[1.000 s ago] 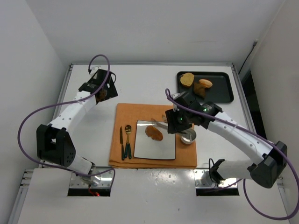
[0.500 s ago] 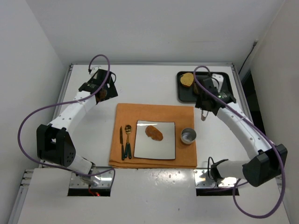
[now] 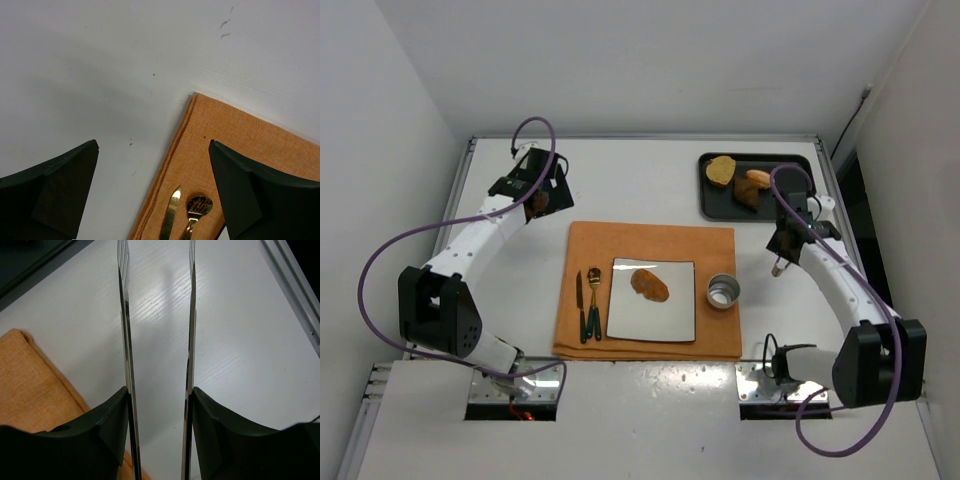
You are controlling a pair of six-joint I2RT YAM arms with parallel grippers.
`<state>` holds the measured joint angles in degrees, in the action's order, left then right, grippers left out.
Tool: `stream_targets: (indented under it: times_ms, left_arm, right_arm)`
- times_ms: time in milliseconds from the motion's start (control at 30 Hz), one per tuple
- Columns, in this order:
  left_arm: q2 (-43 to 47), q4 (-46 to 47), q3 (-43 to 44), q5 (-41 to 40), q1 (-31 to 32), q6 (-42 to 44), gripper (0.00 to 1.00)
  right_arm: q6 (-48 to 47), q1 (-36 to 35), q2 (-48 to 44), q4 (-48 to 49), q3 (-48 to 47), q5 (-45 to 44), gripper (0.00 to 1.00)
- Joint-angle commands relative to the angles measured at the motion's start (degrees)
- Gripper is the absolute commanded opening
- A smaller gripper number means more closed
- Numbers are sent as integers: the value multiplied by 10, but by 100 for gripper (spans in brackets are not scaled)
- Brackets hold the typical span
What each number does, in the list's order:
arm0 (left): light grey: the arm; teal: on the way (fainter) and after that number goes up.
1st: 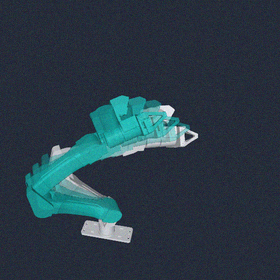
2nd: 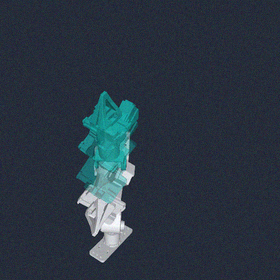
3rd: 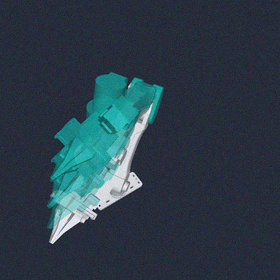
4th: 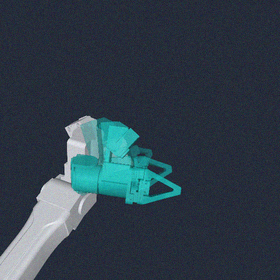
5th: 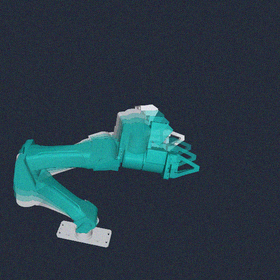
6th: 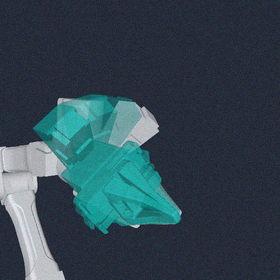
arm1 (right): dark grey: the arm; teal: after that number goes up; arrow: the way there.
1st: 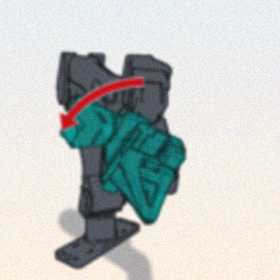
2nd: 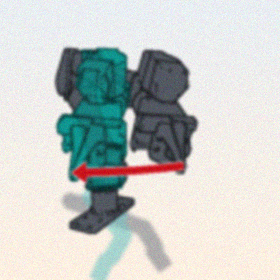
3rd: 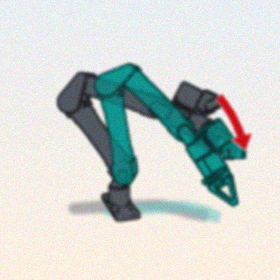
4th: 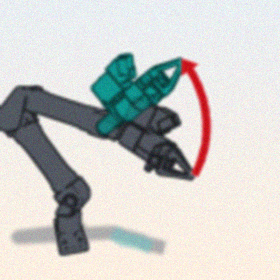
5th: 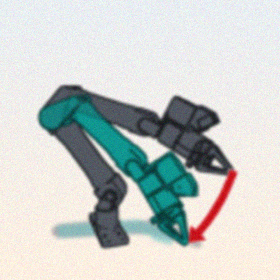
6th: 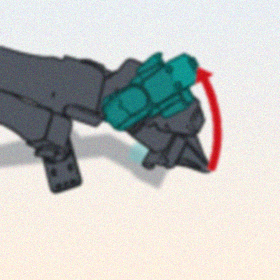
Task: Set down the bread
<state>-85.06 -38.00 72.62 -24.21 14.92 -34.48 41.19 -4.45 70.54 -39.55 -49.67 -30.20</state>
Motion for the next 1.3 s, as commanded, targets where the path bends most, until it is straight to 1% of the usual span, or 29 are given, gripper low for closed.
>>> stream_targets:
  times_ms: [0,100,167,200,233,400,433,767,800,900,933,967,1067,1100,1167,1267]
  left_arm:
    - [-4,18,9,6,-1,9,99]
    - [-4,18,16,6,-1,9,99]
    - [-4,18,16,6,-1,9,99]
    - [-10,18,16,6,-1,9,99]
    - [-10,18,21,6,-1,9,99]
    - [-10,18,21,6,-1,9,99]
    - [-10,18,21,6,-1,9,99]
    - [-10,18,21,6,-1,9,99]
    - [-10,18,21,6,-1,9,99]
    - [-10,18,21,6,-1,9,99]
    - [-10,18,21,6,-1,9,99]
    - [-10,18,26,6,-1,9,99]
    - [-10,13,31,6,-1,9,99]
    - [-10,13,31,6,-1,9,99]
    - [-10,13,38,6,-1,9,99]
    - [-10,13,38,12,-1,9,99]
  right_arm:
    - [11,9,-2,86,14,-37,50]
    - [11,15,29,98,14,-37,50]
    - [16,21,35,128,32,-22,50]
    - [16,27,42,136,38,-22,56]
    - [16,27,49,144,48,-15,58]
    - [23,43,70,186,84,-8,58]
    - [23,48,70,186,84,5,58]
    - [18,66,70,208,129,27,57]
    - [18,66,70,208,129,27,58]
    - [13,66,75,208,129,27,73]
    - [13,71,80,208,129,27,78]
    - [13,71,80,208,129,27,88]
    - [7,71,80,137,78,34,98]
    - [7,65,86,108,28,23,100]
    - [7,59,86,44,-18,10,100]
    - [2,59,91,-24,-128,10,100]
